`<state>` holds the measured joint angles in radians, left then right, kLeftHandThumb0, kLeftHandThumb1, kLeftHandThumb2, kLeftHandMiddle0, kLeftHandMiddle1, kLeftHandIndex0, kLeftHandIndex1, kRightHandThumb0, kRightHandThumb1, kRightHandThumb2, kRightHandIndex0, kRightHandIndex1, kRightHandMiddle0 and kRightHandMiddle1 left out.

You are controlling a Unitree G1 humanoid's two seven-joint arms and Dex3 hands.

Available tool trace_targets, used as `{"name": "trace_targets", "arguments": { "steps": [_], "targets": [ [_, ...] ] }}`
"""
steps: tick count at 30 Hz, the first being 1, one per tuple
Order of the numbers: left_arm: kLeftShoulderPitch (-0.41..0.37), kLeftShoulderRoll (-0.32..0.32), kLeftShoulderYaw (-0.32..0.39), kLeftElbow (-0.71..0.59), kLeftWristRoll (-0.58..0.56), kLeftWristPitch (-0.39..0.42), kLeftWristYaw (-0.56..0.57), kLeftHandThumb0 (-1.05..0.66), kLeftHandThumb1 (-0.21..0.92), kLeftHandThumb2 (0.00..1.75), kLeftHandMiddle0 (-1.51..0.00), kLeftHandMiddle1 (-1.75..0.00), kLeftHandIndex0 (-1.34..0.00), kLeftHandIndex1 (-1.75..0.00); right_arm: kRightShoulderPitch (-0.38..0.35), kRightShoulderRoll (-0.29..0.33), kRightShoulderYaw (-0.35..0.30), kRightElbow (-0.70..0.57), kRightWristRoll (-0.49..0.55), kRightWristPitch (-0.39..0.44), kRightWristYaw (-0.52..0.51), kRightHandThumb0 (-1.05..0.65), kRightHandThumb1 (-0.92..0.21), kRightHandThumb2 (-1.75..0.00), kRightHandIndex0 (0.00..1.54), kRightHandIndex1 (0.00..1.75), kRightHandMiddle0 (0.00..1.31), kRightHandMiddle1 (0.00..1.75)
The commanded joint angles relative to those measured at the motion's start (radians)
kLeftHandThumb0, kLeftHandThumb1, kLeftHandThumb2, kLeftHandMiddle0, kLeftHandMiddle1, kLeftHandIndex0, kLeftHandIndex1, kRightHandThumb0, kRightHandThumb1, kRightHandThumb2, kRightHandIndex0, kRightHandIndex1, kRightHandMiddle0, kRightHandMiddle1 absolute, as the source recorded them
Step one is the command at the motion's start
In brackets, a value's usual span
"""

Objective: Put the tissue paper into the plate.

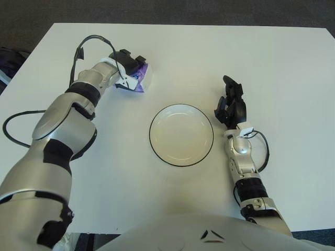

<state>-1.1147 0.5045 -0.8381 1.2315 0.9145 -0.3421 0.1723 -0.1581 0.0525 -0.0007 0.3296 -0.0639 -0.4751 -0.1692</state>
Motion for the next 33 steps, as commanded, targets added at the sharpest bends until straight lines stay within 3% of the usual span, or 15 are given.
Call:
{"name": "trace_targets", "arguments": {
  "steps": [1, 4, 13, 33],
  "targets": [
    [0.188, -0.054, -0.090, 0.082, 0.095, -0.003, 0.107, -0.01, 0.28, 1.30, -0.63, -1.61, -0.30, -1.71, 0.204, 0.002, 0.001, 0.124, -0.018, 0.060, -0.007, -0.57, -0.92, -0.85, 0.31, 0.09, 0.00, 0.71],
    [0.188, -0.054, -0.110, 0.087, 0.113, 0.003, 0.168, -0.01, 0.22, 1.43, -0.71, -1.71, -0.40, -1.74, 0.206, 0.002, 0.001, 0.121, -0.016, 0.059, -0.005, -0.57, -0.92, -0.85, 0.31, 0.09, 0.00, 0.72],
    [0.198, -0.062, -0.124, 0.101, 0.109, 0.016, 0.325, 0.00, 0.08, 1.58, -0.82, -1.70, -0.54, -1.75, 0.212, 0.002, 0.000, 0.112, -0.010, 0.060, 0.003, -0.56, -0.92, -0.84, 0.31, 0.09, 0.00, 0.72],
    [0.168, -0.020, -0.098, 0.091, 0.079, -0.030, 0.438, 0.00, 0.13, 1.54, -0.75, -1.74, -0.52, -1.75, 0.205, -0.002, -0.001, 0.139, -0.007, 0.080, 0.012, -0.59, -0.92, -0.86, 0.30, 0.09, 0.00, 0.74]
  ]
}}
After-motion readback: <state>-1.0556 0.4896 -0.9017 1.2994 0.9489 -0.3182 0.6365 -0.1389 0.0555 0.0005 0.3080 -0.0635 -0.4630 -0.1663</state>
